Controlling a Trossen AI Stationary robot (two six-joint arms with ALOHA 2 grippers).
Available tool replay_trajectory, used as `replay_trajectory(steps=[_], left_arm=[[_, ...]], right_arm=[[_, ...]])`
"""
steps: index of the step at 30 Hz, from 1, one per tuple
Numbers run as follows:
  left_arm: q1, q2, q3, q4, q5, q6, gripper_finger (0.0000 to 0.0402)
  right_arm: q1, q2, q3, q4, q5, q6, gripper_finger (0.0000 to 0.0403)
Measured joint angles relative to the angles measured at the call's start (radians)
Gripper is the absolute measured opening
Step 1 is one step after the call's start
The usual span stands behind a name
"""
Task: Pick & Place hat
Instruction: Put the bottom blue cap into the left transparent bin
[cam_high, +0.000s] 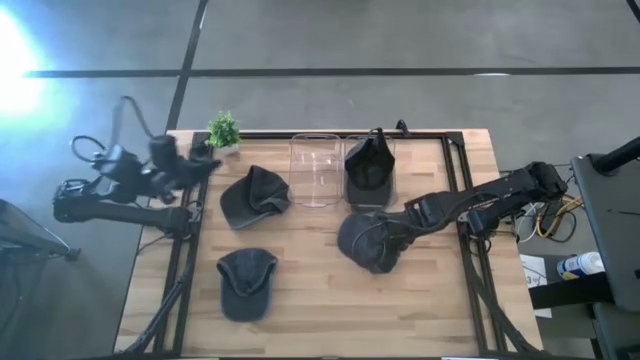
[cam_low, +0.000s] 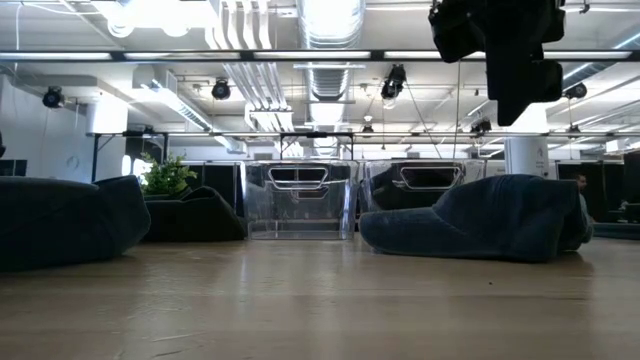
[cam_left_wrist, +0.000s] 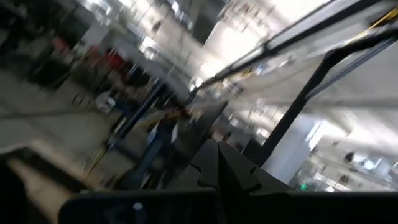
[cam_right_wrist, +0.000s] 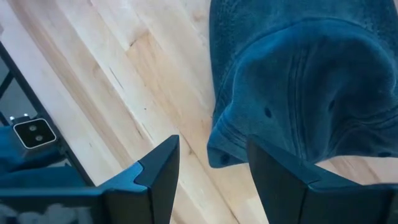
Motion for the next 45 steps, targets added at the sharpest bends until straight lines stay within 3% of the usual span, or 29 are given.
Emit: replay_trajectory(steps=[4, 9, 13, 17, 28, 36, 45], left_arm=[[-0.007, 0.074, 0.007, -0.229, 0.031, -0.063, 0.0012], [-0.046, 0.159, 0.016, -0.528, 0.101, -0.153, 0.0084], [-0.145, 0.231, 0.014, -0.649, 0.168, -0.080, 0.0127], [-0.275, 0.307, 0.017, -0.804, 0.120, -0.008, 0.0126], [-0.550, 0.554, 0.041, -0.675, -0.055, -0.089, 0.0107], [-0.554, 0.772, 0.066, -0.664, -0.121, -0.178, 0.0106], [-0.538, 0.871, 0.085, -0.657, -0.156, -0.320, 0.0106]], right_arm=[[0.000, 0.000, 0.002, 0.000, 0.003, -0.004, 0.0182], [0.000, 0.000, -0.003, -0.003, 0.004, -0.032, 0.0182], [-0.001, 0.000, -0.006, -0.019, 0.007, -0.067, 0.0182], [-0.001, 0.000, -0.006, -0.055, 0.012, -0.114, 0.0182], [-0.001, 0.000, -0.018, -0.127, 0.105, -0.226, 0.0182], [-0.002, -0.001, -0.070, -0.123, 0.172, -0.238, 0.0182], [-0.001, -0.002, -0.113, -0.114, 0.170, -0.266, 0.0182]])
